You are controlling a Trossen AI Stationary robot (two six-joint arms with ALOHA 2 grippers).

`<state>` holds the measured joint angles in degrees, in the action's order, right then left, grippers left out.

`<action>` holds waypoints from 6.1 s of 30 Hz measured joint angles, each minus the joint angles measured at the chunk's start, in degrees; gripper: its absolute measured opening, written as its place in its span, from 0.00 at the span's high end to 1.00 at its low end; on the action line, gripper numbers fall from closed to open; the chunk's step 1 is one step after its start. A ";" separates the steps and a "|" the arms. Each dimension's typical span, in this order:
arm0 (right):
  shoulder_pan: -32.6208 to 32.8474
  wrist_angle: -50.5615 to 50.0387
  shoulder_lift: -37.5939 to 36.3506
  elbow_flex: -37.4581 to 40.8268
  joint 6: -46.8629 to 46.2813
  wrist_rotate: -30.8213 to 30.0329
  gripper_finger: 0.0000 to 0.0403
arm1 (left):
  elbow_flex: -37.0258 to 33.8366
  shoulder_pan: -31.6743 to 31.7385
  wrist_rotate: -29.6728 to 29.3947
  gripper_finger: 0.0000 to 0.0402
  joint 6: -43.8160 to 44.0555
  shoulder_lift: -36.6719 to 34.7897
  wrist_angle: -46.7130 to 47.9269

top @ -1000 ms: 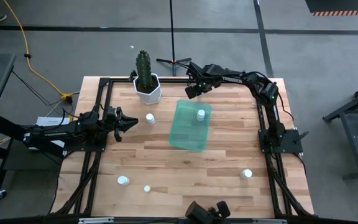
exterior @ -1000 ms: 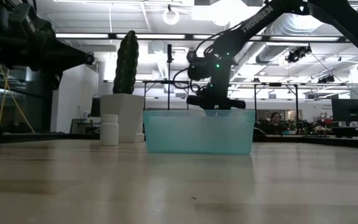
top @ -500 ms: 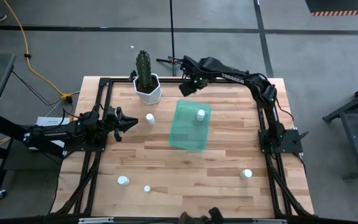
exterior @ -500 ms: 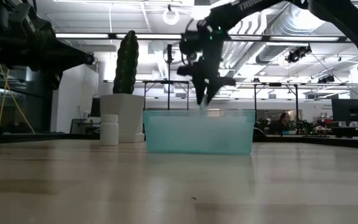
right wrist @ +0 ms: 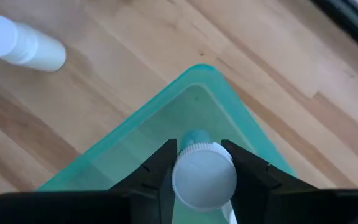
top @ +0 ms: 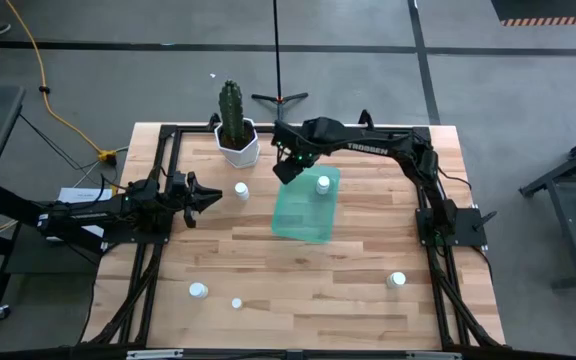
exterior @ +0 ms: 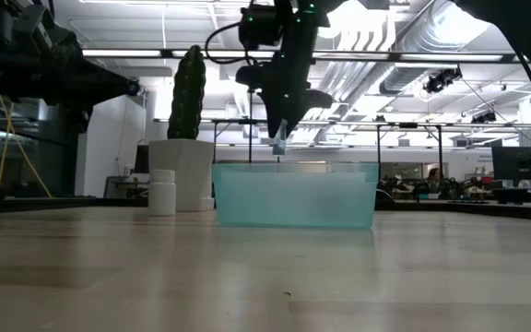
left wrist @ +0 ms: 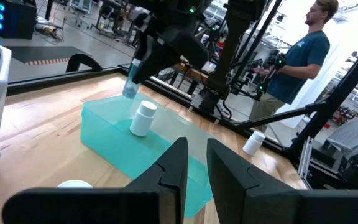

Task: Pick and place pill bottles into a basket
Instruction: Put the blue pill bottle into the blue bin, then put the bottom right white pill bottle into the blue bin

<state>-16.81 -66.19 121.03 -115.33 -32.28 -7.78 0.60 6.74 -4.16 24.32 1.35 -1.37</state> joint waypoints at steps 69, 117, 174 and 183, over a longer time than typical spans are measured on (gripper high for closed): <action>1.44 5.39 11.86 0.00 -4.78 -4.58 0.71 | -0.02 0.00 0.09 0.76 0.02 0.02 0.00; 1.44 4.74 12.48 0.00 -5.41 -1.68 0.46 | -0.02 0.00 0.05 0.76 0.02 0.02 0.00; 31.56 31.11 -73.99 71.56 -32.90 15.40 0.29 | -0.02 0.02 -2.81 0.76 -0.02 0.02 -0.60; 40.23 20.51 -70.03 71.54 -55.23 16.43 0.29 | -0.02 0.02 -4.33 0.76 -0.09 0.02 -0.68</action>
<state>23.42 -45.68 51.00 -43.79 -87.50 8.65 0.58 6.76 -8.49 24.23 1.37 -2.04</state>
